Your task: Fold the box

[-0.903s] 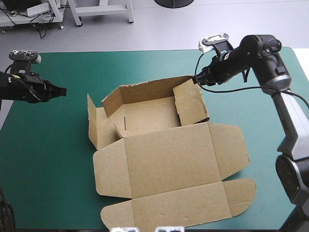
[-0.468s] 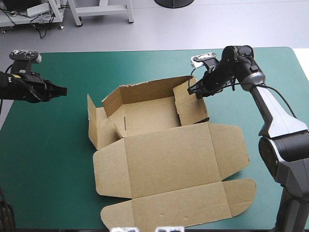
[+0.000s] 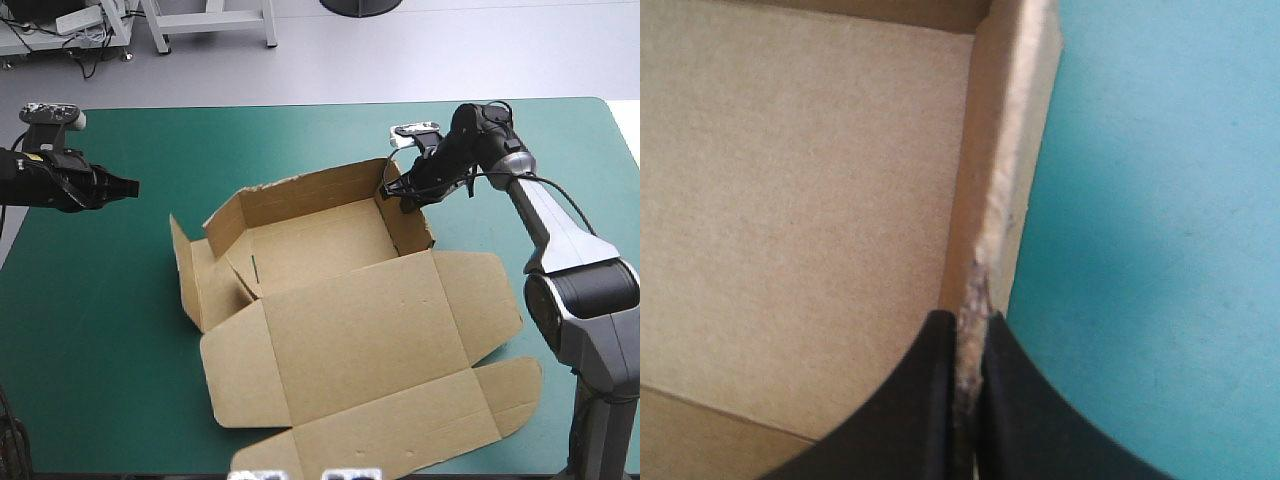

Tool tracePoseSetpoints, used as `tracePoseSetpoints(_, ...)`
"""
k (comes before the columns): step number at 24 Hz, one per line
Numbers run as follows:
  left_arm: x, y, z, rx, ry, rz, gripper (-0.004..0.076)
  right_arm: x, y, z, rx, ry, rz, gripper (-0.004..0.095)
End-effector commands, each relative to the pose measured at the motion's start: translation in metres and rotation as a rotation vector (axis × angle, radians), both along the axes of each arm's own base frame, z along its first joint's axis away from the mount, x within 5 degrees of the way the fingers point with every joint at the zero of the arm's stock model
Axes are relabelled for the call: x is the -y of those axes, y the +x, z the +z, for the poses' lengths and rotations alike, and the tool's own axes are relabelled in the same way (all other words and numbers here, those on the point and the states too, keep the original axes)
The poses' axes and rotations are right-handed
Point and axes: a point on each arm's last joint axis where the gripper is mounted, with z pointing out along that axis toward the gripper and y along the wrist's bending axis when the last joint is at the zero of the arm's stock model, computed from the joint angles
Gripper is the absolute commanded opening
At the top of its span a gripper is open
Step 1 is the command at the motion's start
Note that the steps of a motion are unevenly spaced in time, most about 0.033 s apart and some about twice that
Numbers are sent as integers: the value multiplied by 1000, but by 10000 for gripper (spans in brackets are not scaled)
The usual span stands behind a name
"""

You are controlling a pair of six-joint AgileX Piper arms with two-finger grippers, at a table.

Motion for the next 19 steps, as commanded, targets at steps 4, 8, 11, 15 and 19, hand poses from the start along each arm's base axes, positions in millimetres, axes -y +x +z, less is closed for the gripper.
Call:
tracePoseSetpoints(4, -5, 9, 20, 186, -5, 89, -10, 1, -22, 82, 181, 103, -1, -5)
tracePoseSetpoints(8, -15, 28, 9, 187, -2, 154, -10, 14, -40, 135, 305, 156, -52, -5)
tracePoseSetpoints(11, -37, 49, -4, 205, -62, 269, -10, 31, -71, 180, 417, 199, -80, -5)
tracePoseSetpoints(15, -69, 64, -21, 203, -243, 305, -10, 54, -113, 225, 542, 236, -123, -5)
tracePoseSetpoints(19, -77, 80, -47, 131, -438, 193, -10, 67, -162, 265, 654, 338, -122, -5)
